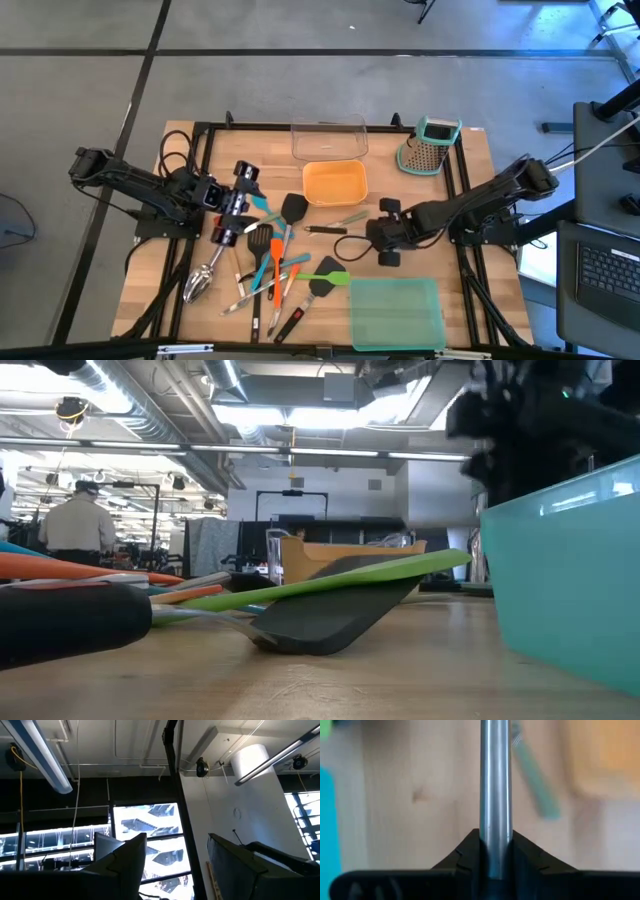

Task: Pick & Place Kitchen Items
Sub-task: Put the black spatula into the green bin

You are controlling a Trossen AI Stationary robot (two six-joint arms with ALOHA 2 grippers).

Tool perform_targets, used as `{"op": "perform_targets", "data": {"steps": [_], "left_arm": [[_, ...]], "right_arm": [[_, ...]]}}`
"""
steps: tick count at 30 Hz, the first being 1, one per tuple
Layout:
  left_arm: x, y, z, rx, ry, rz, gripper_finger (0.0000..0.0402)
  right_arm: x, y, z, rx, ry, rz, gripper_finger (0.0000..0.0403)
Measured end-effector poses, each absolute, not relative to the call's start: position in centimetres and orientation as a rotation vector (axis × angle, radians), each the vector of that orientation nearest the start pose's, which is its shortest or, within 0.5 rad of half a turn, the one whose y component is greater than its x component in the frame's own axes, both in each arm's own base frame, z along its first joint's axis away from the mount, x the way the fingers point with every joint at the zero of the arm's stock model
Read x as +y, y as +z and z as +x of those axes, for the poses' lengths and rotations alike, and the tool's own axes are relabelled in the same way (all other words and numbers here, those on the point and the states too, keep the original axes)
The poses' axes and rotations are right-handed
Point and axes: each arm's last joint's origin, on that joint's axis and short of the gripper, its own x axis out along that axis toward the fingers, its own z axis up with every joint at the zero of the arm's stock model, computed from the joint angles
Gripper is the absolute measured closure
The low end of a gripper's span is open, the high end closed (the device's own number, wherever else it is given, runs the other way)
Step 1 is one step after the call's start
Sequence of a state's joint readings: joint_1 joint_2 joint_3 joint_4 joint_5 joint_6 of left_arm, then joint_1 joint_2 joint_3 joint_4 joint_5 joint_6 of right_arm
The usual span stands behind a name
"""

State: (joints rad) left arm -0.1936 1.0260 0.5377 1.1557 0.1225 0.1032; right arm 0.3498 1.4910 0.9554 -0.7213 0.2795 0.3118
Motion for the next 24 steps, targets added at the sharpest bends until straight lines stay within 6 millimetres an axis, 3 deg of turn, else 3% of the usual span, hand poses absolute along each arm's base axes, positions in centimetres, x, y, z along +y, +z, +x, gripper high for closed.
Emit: {"op": "perform_targets", "data": {"steps": [10,17,24], "left_arm": [[-4.0,32.3,20.3,-0.628,-0.18,0.056,0.0199],[-2.2,31.8,20.7,-0.539,0.199,-0.077,0.0199],[-0.9,31.1,20.9,-0.478,0.464,-0.204,0.0199]], "right_arm": [[10.0,25.4,26.4,0.895,-0.219,-0.283,0.0328],[10.8,27.6,24.8,0.585,-0.673,-0.508,0.0328],[11.2,28.2,25.0,0.45,-0.931,-0.716,0.0328]]}}
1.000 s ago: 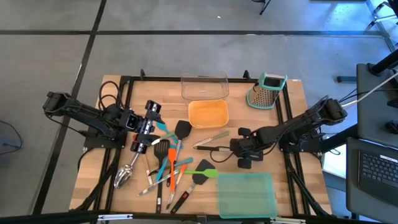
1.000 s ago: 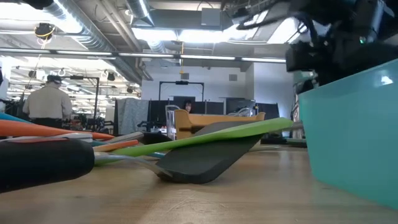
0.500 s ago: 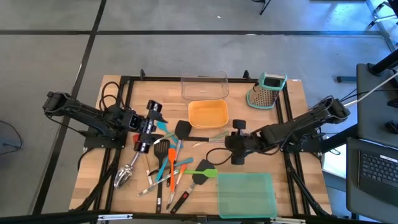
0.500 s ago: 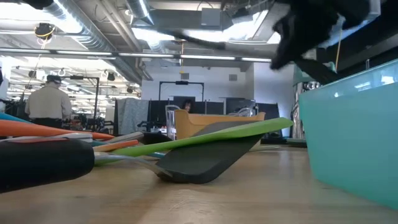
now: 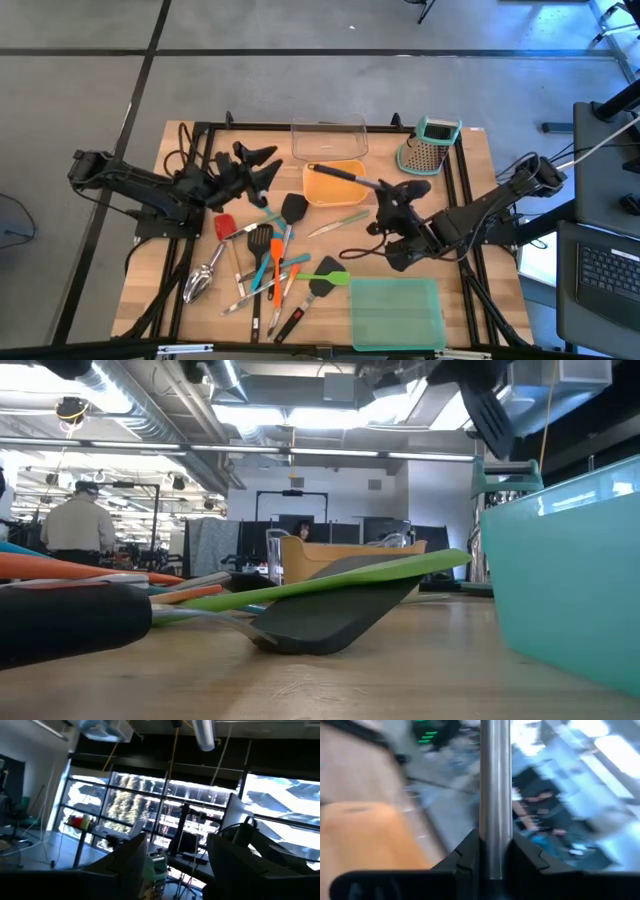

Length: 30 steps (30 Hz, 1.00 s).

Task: Pick & Place Kitchen Items
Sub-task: Put the black spatula into the green bin

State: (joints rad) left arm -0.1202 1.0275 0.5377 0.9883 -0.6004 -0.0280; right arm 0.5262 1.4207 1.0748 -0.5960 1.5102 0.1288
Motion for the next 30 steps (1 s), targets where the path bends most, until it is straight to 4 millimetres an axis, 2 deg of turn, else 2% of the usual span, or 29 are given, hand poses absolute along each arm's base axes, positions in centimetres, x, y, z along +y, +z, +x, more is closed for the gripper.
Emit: {"op": "perform_targets", "data": {"steps": [5,9,13,18,23,30], "left_arm": [[-0.1,30.0,22.3,-0.483,0.468,-0.278,0.0199],[0.7,28.9,24.6,-0.457,0.495,-0.322,0.0199],[0.9,28.8,27.3,-0.437,0.427,-0.324,0.0199],[0.3,29.1,29.8,-0.415,0.378,-0.298,0.0199],[0.2,28.8,31.0,-0.395,0.407,-0.27,0.0199],[0.3,28.5,31.2,-0.39,0.457,-0.276,0.0199]], "right_arm": [[10.8,28.3,26.5,0.443,-1.019,-0.736,0.0328],[9.5,27.6,28.2,0.503,-1.07,-0.777,0.0328],[8.7,26.7,29.4,0.554,-1.096,-0.82,0.0328],[8.4,25.3,30.4,0.584,-1.111,-0.848,0.0328],[8.6,24.2,30.9,0.578,-1.115,-0.838,0.0328],[8.9,23.5,31.3,0.567,-1.106,-0.823,0.0328]]}}
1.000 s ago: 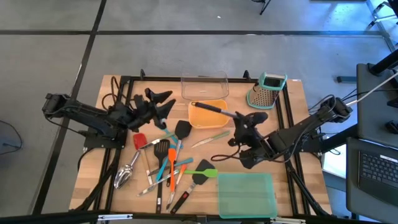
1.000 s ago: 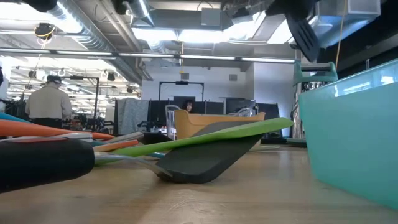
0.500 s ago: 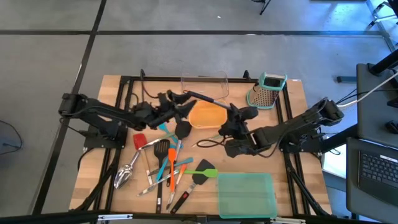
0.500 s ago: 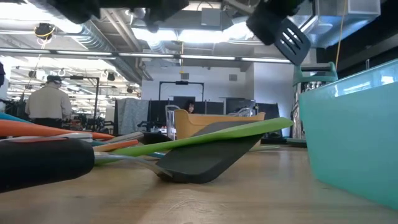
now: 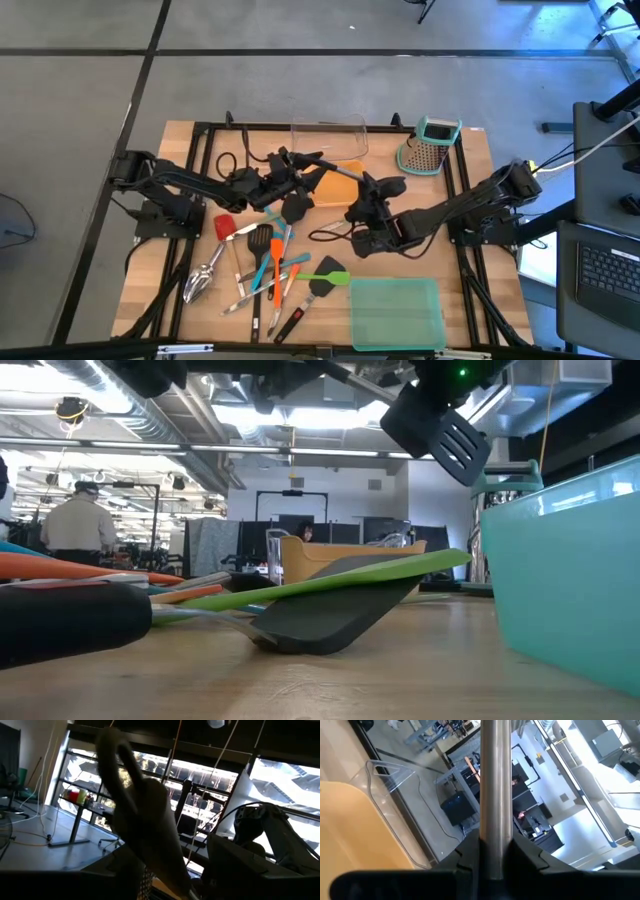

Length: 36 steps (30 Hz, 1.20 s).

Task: Pick & Place Kitchen Items
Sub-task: Put the black spatula into the green bin

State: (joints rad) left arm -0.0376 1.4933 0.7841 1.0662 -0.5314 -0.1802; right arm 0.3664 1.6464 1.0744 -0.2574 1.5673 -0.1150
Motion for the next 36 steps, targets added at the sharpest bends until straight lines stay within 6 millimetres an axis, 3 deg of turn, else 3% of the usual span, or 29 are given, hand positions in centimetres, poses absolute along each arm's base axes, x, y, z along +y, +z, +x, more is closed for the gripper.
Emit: {"op": "perform_targets", "data": {"steps": [6,14,28,33,36], "left_arm": [[0.4,28.3,31.2,-0.374,0.474,-0.273,0.0214],[0.9,28.4,31.3,-0.363,0.431,-0.271,0.0343],[1.0,28.5,31.2,-0.325,0.37,-0.151,0.0343],[1.1,28.8,30.6,-0.206,0.241,-0.051,0.0344],[1.6,30.2,29.9,-0.131,0.167,-0.092,0.0344]], "right_arm": [[9.0,23.4,31.5,0.557,-1.11,-0.808,0.0328],[9.0,23.5,31.6,0.539,-1.119,-0.784,0.0328],[9.1,23.4,31.7,0.529,-1.03,-0.694,0.0325],[9.4,23.1,31.9,0.578,-0.865,-0.667,0.0237],[9.9,23.7,31.7,0.572,-0.742,-0.593,0.0187]]}}
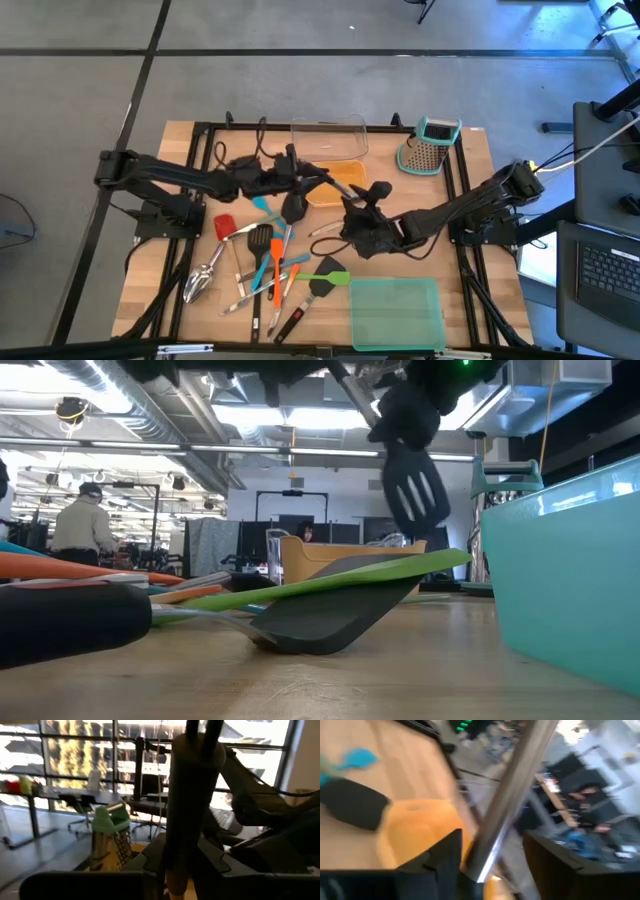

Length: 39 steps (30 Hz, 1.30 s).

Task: Pick & Place Kitchen Items
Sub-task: Put the black spatula into the green bin

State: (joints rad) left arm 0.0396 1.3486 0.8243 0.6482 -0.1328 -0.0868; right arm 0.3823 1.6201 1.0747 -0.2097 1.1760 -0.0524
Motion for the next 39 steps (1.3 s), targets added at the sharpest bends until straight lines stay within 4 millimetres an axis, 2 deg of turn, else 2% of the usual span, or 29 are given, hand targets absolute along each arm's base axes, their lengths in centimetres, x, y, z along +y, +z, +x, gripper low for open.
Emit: {"op": "perform_targets", "data": {"steps": [3,6,12,16,19,21,24,29,34,39], "left_arm": [[1.5,30.7,29.4,-0.064,0.078,-0.056,0.0345],[1.1,30.6,29.0,-0.015,-0.095,-0.02,0.0346],[0.3,30.9,28.4,-0.014,-0.363,-0.007,0.0346],[-0.9,31.5,28.2,-0.076,-0.558,0.028,0.0346],[-1.6,32.0,28.1,-0.134,-0.604,0.054,0.0346],[-2.2,32.6,27.9,-0.17,-0.64,0.054,0.0347],[-3.3,32.8,27.9,-0.167,-0.678,0.064,0.0347],[-4.2,33.2,28.0,-0.184,-0.695,0.09,0.0347],[-4.2,33.3,28.0,-0.192,-0.668,0.124,0.0347],[-4.2,33.3,28.0,-0.194,-0.684,0.13,0.0347]], "right_arm": [[10.3,24.4,31.4,0.574,-0.601,-0.533,0.0164],[11.0,25.8,30.7,0.56,-0.382,-0.444,0.0161],[11.8,29.1,29.0,0.496,0.238,-0.218,0.0192],[11.9,30.7,28.4,0.419,0.452,-0.102,0.0214],[11.8,31.4,28.7,0.375,0.468,0.029,0.0221],[11.2,31.8,29.1,0.357,0.437,0.157,0.022],[10.1,31.7,29.7,0.371,0.405,0.252,0.0209],[8.9,31.1,31.1,0.366,0.45,0.308,0.0186],[9.3,30.0,33.0,0.316,0.603,0.339,0.0173],[9.6,29.1,33.8,0.313,0.621,0.356,0.0172]]}}
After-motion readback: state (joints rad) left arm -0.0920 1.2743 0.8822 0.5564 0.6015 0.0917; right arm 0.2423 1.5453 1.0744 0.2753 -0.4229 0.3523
